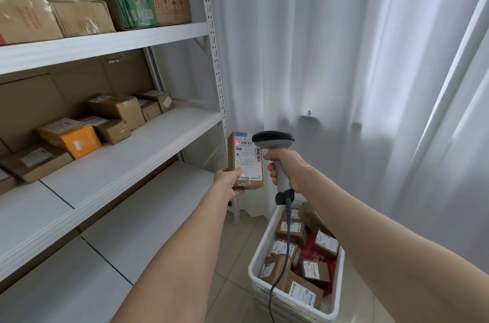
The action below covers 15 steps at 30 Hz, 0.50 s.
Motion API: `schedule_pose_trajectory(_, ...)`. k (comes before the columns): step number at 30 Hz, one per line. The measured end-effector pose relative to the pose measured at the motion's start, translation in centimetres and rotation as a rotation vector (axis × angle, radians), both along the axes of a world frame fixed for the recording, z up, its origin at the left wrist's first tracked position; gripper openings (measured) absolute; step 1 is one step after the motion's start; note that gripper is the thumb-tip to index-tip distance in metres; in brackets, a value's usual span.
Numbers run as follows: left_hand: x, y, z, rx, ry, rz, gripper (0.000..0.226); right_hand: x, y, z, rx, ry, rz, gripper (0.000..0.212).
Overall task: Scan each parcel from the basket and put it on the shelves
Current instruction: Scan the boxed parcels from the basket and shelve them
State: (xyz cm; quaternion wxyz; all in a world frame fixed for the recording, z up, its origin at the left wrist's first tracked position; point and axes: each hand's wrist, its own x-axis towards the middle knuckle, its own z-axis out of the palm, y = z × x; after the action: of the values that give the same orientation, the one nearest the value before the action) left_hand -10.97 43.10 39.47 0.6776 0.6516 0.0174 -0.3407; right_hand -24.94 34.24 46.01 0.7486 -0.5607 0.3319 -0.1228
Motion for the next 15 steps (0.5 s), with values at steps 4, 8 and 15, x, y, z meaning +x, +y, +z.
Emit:
schedule_pose_trajectory(4, 0.7, 0.8, -0.2, 0.018, 0.0, 0.006, 0.032, 0.7, 0.9, 0.2, 0.001, 0.014, 0.013, 0.004)
schedule_pose_trajectory(8, 1.5, 1.4, -0.5, 0.024, 0.007, 0.02, 0.031, 1.4, 1.7, 0.5, -0.006, 0.024, 0.012, 0.005)
schedule_pose_trajectory(15, 3.3, 2.2, -1.4, 0.031, 0.022, 0.022, 0.021, 2.7, 3.1, 0.8, -0.019, 0.051, 0.033, 0.002)
